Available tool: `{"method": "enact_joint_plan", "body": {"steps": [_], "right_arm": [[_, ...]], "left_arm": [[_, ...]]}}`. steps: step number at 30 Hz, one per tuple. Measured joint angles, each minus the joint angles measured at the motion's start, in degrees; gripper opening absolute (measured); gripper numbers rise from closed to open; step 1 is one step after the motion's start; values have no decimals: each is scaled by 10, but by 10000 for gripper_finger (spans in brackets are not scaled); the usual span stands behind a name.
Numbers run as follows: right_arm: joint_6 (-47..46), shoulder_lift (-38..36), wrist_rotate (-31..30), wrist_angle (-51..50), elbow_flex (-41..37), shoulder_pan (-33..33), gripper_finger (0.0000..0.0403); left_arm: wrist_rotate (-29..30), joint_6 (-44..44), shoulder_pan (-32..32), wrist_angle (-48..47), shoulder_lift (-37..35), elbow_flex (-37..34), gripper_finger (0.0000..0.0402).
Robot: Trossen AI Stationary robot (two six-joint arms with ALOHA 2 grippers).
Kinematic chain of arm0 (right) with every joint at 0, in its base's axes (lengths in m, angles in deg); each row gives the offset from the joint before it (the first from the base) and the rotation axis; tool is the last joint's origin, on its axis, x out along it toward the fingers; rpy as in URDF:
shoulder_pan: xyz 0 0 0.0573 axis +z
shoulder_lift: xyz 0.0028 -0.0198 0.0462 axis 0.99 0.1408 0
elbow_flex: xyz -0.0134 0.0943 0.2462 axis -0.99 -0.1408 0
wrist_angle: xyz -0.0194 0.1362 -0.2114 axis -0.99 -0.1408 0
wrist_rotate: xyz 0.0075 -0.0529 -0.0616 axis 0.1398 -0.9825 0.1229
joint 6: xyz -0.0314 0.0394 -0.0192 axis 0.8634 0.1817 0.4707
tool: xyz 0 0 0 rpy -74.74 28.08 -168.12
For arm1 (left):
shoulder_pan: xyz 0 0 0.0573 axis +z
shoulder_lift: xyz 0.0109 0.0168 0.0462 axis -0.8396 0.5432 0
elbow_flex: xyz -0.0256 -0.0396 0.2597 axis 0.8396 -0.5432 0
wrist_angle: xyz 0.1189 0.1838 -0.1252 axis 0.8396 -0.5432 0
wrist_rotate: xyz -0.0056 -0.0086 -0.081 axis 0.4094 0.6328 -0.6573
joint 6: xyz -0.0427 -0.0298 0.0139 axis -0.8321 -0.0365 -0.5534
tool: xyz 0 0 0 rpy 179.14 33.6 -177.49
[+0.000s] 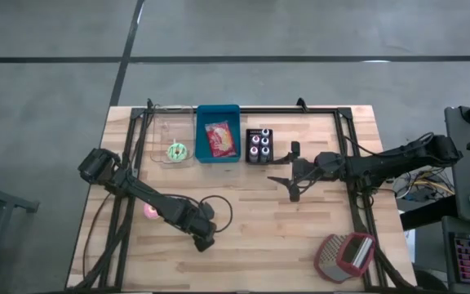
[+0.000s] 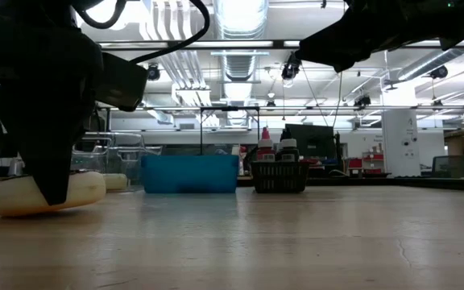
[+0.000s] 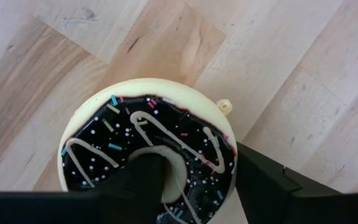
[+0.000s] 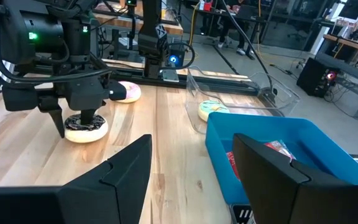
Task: Pick & Place Food Item
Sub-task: Put the black donut into the transparent bin
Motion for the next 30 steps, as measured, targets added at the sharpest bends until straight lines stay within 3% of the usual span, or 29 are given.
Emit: {"method": "enact_joint_plan", "body": {"steps": [11, 21, 30], "right_arm": [[0, 0, 0, 0, 0, 0, 221], [0, 0, 0, 0, 0, 0, 221], [0, 0, 0, 0, 0, 0, 221]], "left_arm": [[10, -5, 0, -12, 0, 0, 149], [12, 0, 0, -54, -13, 27, 147], [115, -22, 0, -164, -122, 57, 147]]}}
